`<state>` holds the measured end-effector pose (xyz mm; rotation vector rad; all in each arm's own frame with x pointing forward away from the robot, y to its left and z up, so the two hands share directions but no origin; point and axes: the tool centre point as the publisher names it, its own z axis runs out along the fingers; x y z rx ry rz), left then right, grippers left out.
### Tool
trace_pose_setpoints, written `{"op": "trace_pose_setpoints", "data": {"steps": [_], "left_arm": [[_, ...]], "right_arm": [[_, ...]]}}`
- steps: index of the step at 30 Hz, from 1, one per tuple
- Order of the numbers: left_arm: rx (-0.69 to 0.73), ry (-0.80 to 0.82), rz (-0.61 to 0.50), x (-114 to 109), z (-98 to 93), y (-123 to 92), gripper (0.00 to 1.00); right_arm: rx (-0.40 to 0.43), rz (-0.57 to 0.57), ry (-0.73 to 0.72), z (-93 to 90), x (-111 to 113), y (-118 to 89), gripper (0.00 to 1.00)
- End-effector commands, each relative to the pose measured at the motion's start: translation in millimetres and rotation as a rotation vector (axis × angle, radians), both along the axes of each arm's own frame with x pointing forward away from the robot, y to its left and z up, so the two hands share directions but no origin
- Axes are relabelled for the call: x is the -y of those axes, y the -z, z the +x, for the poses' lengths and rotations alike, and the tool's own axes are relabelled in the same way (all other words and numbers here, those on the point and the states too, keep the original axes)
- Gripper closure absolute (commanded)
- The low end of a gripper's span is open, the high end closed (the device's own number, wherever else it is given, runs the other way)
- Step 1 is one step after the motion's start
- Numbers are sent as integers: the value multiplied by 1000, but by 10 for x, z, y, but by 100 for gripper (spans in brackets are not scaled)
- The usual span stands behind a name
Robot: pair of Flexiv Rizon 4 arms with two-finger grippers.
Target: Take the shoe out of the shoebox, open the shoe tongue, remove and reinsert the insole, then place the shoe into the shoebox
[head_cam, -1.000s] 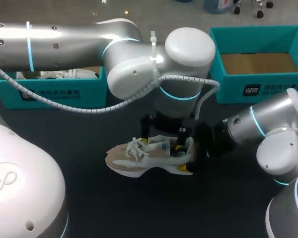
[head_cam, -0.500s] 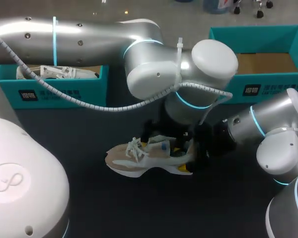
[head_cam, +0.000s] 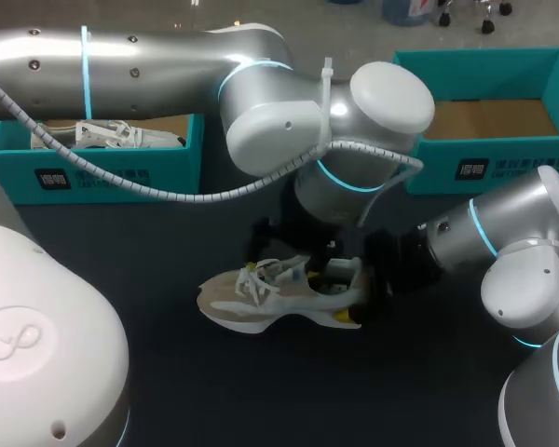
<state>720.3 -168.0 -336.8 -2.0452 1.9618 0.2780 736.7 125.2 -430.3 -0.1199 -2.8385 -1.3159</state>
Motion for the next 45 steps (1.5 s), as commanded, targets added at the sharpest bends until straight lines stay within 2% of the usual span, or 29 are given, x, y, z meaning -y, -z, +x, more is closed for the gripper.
{"op": "trace_pose_setpoints", "data": {"steps": [1, 2, 3, 4, 5, 17, 30, 40, 45], "left_arm": [[24, -72, -50, -147, -87, -70, 33], [25, -73, -52, -158, -87, -77, 55], [19, -74, -71, -165, -90, -83, 69], [16, -76, -87, -170, -90, -90, 89], [15, -73, -92, -171, -90, -93, 100], [13, -93, -192, -195, -95, -183, 100], [51, -106, -372, -519, -27, -411, 100], [51, -176, -382, -832, -11, -374, 100], [26, -196, -348, -899, -26, -250, 100]], "right_arm": [[-1, -5, 2, -20, -6, 60, 100], [-1, -5, 2, -20, -6, 60, 100], [-1, -5, 2, -20, -6, 60, 100], [-1, -5, 2, -20, -6, 60, 100], [-1, -5, 2, -20, -6, 60, 100], [-1, -5, 2, -20, -6, 60, 100], [-1, -5, 2, -20, -6, 60, 100], [-1, -5, 2, -20, -6, 60, 100], [-1, -5, 2, -20, -6, 60, 100]]}}
